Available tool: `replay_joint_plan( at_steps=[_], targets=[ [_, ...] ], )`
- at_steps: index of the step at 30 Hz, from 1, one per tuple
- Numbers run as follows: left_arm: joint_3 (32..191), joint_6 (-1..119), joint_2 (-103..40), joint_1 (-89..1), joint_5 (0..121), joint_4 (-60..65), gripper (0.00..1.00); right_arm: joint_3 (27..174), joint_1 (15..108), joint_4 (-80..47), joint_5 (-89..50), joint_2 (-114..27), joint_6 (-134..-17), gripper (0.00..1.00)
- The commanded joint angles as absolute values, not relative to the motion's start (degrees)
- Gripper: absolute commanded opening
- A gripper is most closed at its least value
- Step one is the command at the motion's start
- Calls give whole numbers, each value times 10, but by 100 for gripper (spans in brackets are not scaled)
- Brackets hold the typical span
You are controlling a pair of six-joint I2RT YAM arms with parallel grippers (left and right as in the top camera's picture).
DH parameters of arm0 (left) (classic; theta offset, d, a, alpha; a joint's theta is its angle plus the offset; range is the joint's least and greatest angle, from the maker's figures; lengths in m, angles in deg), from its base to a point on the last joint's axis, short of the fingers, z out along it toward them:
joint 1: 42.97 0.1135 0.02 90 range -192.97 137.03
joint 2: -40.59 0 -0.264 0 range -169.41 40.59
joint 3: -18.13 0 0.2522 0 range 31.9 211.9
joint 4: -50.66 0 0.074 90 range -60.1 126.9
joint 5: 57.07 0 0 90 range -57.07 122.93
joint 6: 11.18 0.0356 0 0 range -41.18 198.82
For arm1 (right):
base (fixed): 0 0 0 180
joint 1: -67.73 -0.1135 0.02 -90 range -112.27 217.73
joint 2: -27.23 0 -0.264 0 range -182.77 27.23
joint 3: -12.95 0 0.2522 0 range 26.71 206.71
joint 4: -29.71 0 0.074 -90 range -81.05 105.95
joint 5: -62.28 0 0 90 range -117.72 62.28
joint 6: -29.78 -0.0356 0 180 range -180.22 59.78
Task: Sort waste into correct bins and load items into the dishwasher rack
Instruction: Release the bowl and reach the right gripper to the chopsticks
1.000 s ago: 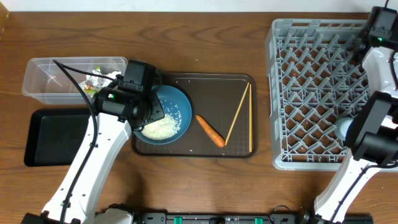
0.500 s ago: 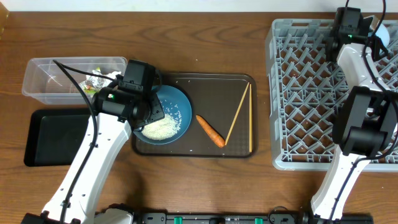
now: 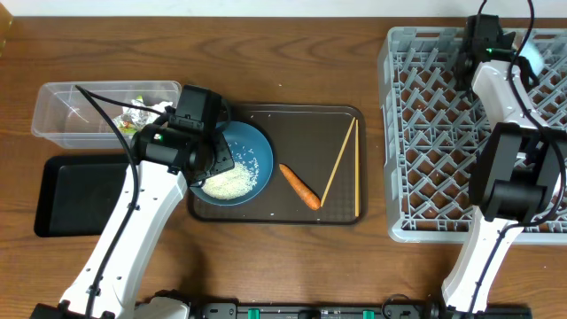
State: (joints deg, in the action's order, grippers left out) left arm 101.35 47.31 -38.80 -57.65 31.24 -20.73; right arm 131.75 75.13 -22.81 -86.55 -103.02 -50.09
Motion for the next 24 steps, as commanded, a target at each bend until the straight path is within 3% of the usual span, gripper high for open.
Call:
replay_joint_plan(
  at_steps=[1, 12, 17, 19, 21, 24],
  targets=[
    [1011, 469, -384, -575, 310, -209, 52, 1317, 740, -240, -855, -1036, -525, 43],
    [1011, 469, -384, -575, 310, -209, 52, 1317, 728, -283, -681, -960, -565, 44],
    [1011, 469, -384, -575, 309, -209, 52, 1317, 724, -300, -593, -887, -565, 74],
    [1011, 469, -384, -575, 309, -209, 53, 1317, 722, -316, -524, -860, -562, 78],
    [1011, 469, -384, -575, 309, -209, 53, 1317, 721, -338, -433, -836, -555, 77],
    [1011, 469, -384, -575, 309, -209, 57, 1317, 720, -370, -284, -814, -555, 67]
  ],
)
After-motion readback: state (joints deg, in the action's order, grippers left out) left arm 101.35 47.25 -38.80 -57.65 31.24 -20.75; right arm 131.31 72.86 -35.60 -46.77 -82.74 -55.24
